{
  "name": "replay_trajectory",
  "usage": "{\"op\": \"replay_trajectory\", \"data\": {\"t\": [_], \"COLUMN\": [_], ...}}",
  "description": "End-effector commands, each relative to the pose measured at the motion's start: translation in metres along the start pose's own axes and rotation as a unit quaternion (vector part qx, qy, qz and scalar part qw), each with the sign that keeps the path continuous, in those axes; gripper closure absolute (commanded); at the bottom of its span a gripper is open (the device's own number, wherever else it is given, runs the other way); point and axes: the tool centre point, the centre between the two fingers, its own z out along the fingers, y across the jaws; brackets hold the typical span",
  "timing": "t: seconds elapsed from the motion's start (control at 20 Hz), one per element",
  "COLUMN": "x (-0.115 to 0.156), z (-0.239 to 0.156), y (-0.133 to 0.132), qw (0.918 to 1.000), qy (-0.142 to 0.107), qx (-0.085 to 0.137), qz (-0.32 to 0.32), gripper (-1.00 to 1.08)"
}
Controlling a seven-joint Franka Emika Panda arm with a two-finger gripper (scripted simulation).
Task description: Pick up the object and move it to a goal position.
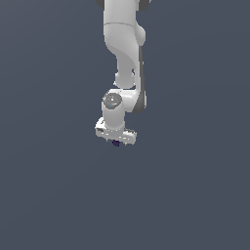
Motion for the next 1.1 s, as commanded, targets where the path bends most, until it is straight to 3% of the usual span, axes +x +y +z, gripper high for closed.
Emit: {"op": "replay_trajectory", "data": {"t": [0.0,0.65,1.05], "x": [0.001,0.002,0.016], "z": [0.001,-0.002,-0.032], "y": [0.0,0.001,0.013], "qw": [1.0,1.0,1.0], "qy": [0.001,0.001,0.001], "qx": [0.0,0.0,0.0], "qz": [0.0,0.0,0.0], "gripper": [1.08,1.08,1.08]}}
